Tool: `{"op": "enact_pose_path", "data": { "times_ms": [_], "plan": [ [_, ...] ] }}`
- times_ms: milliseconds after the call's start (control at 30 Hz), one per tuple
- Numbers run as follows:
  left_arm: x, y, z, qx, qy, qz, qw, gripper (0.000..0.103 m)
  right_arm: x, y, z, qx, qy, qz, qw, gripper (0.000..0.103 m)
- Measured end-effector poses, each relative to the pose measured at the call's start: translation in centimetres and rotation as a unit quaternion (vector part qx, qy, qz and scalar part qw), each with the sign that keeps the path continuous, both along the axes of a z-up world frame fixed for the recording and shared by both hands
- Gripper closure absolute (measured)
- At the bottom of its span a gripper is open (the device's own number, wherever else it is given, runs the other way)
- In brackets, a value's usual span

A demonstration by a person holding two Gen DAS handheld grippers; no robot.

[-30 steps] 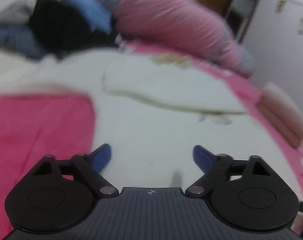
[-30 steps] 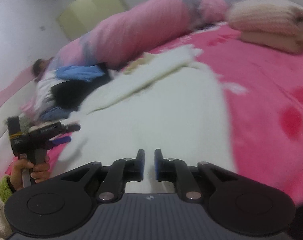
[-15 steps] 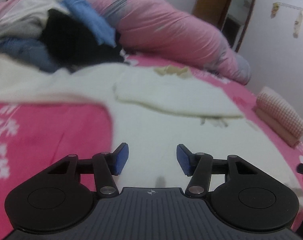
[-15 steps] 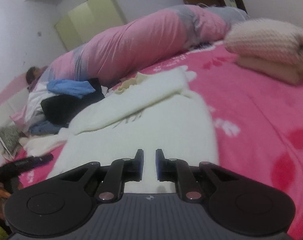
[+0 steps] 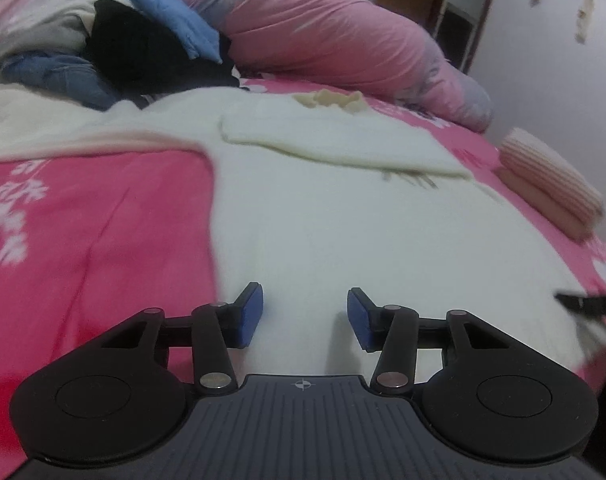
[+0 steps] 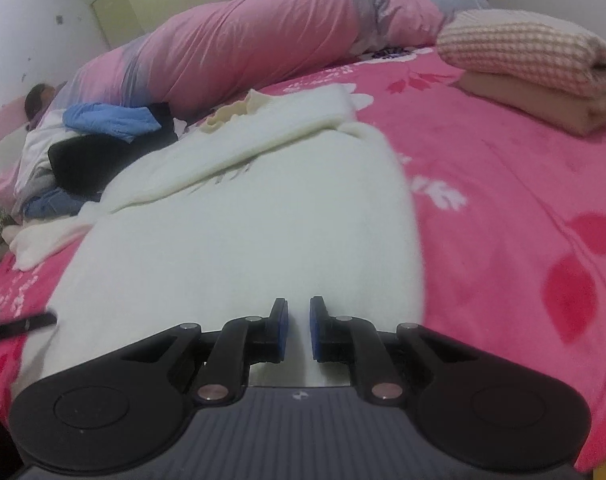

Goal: Fold clothes

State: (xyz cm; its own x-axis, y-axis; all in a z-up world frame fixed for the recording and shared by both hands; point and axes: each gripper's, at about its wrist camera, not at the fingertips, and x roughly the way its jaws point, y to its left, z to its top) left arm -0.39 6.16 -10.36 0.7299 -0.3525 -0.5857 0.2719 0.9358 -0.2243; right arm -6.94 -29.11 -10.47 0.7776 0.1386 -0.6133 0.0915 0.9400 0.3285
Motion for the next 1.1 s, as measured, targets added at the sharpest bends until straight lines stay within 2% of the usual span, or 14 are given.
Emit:
{"op": "enact_pose_path", "data": {
  "times_ms": [167, 400, 567, 733, 800, 867, 967, 1100],
  "plan": [
    [-5.1, -0.8, 0.0, 0.035, -0.03, -0.01, 0.9989, 0.05, -1.3, 0.6, 0.1, -0.01, 0.0, -0.006, 1.0, 0.091],
    [-8.7, -1.8, -0.6, 0.064, -0.034, -0.01, 0.9974, 0.047, -3.5, 2.0, 0.9, -0.052, 0.001, -0.002, 0.999, 0.091],
    [-10.3, -0.7, 0.5, 0.033, -0.043, -0.002, 0.9985, 0.046, -6.1, 2.2, 2.5, -0.054, -0.011, -0.014, 0.998, 0.091],
    [-10.8, -0.4, 2.4, 0.01, -0.073, 0.001, 0.9973, 0.034, -7.6, 2.3, 4.2, -0.044, -0.029, -0.027, 0.998, 0.09],
    [-10.6, -0.3, 2.9, -0.002, -0.073, 0.001, 0.9973, 0.031, -7.6, 2.4, 4.9, -0.039, -0.036, -0.028, 0.998, 0.087],
    [-10.3, -0.2, 3.2, -0.015, -0.068, 0.001, 0.9976, 0.029, -7.4, 2.8, 5.5, -0.039, -0.043, -0.029, 0.998, 0.074],
    [-9.8, 0.1, 3.2, -0.03, -0.053, 0.002, 0.9981, 0.025, -7.0, 3.4, 6.2, -0.042, -0.051, -0.026, 0.997, 0.07],
    [-9.1, 0.5, 3.0, -0.037, -0.034, 0.008, 0.9987, 0.012, -6.1, 4.4, 6.5, -0.045, -0.051, -0.019, 0.998, 0.061]
  ]
}}
